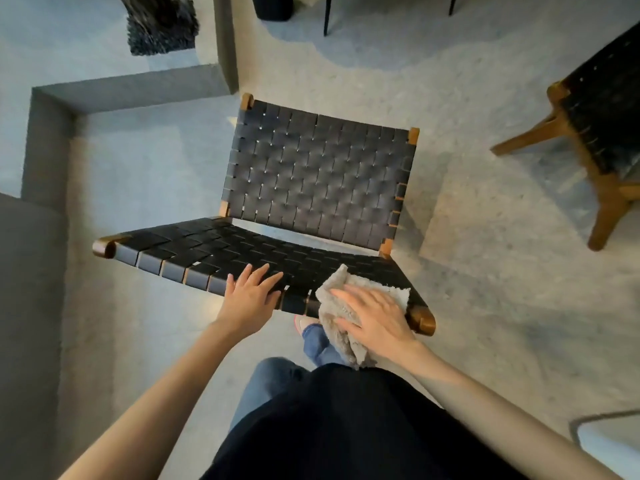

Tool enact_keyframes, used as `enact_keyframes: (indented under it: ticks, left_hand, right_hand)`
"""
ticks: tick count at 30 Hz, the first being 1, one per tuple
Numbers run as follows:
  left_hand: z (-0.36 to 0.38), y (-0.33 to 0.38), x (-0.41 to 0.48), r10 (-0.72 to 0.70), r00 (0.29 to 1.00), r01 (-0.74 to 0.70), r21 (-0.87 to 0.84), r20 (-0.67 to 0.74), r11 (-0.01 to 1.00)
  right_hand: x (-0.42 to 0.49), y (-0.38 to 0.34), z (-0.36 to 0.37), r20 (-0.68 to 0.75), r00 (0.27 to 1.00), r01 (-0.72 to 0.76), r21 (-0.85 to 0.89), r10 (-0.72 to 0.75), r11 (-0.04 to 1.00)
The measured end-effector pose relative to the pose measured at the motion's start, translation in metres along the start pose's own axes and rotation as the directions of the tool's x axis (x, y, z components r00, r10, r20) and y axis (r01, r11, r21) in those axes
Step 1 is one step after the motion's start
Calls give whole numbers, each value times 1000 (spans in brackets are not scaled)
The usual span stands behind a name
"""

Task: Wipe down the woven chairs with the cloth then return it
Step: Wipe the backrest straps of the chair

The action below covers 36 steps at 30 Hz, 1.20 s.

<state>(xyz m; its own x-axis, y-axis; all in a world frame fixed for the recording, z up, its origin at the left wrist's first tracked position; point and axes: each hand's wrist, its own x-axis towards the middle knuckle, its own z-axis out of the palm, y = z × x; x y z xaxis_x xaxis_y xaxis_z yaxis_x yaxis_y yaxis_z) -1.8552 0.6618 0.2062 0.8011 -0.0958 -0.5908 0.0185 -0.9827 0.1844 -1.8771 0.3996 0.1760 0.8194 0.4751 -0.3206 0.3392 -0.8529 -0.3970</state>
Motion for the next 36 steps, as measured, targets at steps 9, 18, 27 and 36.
enact_keyframes:
  ticks: [9, 18, 27, 36]
  left_hand:
    - [0, -52, 10, 174, 979, -186, 123, 102, 975]
    - [-35, -130, 9, 364, 931, -361, 142, 4, 922]
    - [-63, -243, -4, 317, 923, -313, 56, -219, 948]
    - [-87, -317, -17, 67, 982, -96, -155, -179, 983]
  right_hand:
    - [-38, 28, -19, 112, 991, -49, -213, 74, 976]
    - [-11, -29, -2, 90, 956, -244, -289, 280, 926]
    - [64, -138, 12, 88, 964, -239, -119, 250, 964]
    - [215, -307, 52, -69, 996, -63, -32, 61, 997]
